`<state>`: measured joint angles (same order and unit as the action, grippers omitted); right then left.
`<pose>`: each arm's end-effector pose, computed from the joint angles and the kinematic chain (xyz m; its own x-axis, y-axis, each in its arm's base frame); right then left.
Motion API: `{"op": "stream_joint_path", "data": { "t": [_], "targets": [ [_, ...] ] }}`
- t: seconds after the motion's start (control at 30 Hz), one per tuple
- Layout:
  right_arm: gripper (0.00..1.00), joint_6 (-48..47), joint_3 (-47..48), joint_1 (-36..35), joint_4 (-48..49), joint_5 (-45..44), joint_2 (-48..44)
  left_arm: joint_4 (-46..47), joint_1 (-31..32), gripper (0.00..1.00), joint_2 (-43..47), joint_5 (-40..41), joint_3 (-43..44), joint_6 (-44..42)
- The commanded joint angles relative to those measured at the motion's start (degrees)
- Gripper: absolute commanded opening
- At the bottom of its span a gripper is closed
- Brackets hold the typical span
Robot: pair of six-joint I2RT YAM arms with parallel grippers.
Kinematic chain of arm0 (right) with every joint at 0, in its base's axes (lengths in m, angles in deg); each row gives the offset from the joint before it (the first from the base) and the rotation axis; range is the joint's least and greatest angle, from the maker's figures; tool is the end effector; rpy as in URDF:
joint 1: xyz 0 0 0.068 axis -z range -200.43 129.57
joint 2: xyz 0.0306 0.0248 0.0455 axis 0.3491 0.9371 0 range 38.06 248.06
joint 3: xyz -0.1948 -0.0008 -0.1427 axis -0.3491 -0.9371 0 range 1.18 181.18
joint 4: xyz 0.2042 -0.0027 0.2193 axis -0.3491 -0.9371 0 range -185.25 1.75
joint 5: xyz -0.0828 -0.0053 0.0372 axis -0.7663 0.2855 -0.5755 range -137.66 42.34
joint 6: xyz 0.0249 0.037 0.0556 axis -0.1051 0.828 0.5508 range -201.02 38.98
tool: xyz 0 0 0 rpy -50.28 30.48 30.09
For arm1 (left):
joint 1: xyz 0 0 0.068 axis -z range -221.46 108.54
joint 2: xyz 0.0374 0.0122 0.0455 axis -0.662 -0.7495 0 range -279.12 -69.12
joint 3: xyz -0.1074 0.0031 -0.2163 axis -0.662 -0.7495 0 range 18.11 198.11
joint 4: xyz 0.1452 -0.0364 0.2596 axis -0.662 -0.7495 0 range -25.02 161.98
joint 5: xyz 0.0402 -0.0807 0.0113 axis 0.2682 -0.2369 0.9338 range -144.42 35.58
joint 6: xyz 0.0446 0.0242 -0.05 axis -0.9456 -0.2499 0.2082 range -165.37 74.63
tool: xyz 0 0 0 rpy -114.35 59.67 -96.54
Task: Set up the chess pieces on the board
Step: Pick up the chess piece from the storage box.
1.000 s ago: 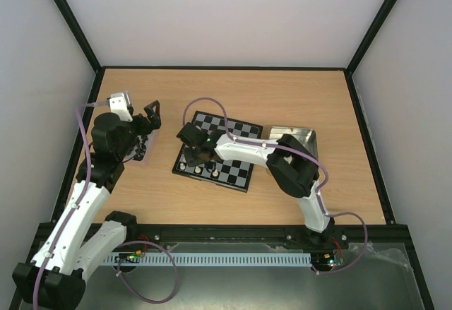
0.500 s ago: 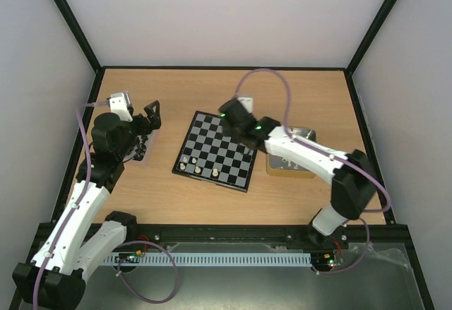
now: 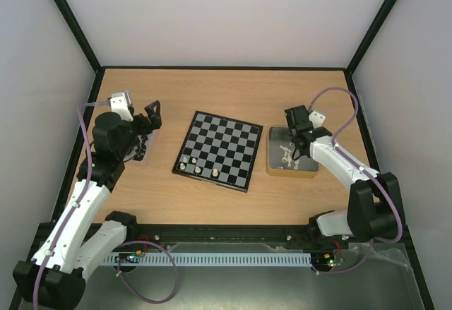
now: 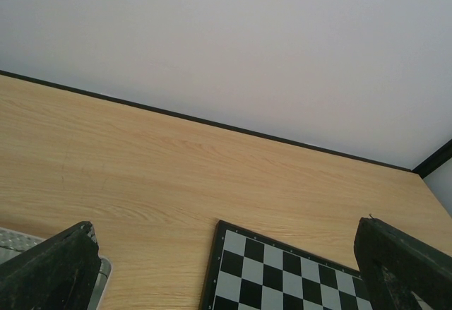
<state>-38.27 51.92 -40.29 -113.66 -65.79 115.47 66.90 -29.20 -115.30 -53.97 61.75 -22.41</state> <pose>0.3178 0.0955 0.1626 -0.6419 0.4540 -0.6179 0.3985 0.8860 0.2370 0.2727 -0.0587 0.3103 -0.1991 -0.3559 -0.9131 0.1380 0.9123 -0.3857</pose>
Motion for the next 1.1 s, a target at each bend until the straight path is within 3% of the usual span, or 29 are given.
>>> {"op": "stream_joint_path", "data": {
  "t": [0.0, 0.23, 0.4, 0.6, 1.07],
  "targets": [
    [0.43, 0.2, -3.4, 5.7, 1.1, 0.2, 1.0, 0.6, 0.1, 0.99, -0.1, -0.1, 0.4, 0.1],
    [0.32, -1.8, -5.8, 11.1, 6.6, 6.9, 5.6, 0.5, 0.1, 0.99, 0.2, 0.3, 0.4, -0.1],
    [0.32, -3.8, -5.7, 12.0, 9.1, 10.6, 8.6, 0.5, 0.1, 0.99, 0.1, 0.2, 0.4, -0.2],
    [0.32, -4.5, -5.1, 12.0, 9.4, 10.4, 11.0, 0.4, 0.1, 0.99, 0.2, 0.3, 0.4, -0.1],
    [0.14, -6.1, -5.0, 12.0, 10.6, 8.6, 14.0, 0.4, 0.1, 0.99, 0.4, 0.3, 0.4, -0.1]
  ]
}}
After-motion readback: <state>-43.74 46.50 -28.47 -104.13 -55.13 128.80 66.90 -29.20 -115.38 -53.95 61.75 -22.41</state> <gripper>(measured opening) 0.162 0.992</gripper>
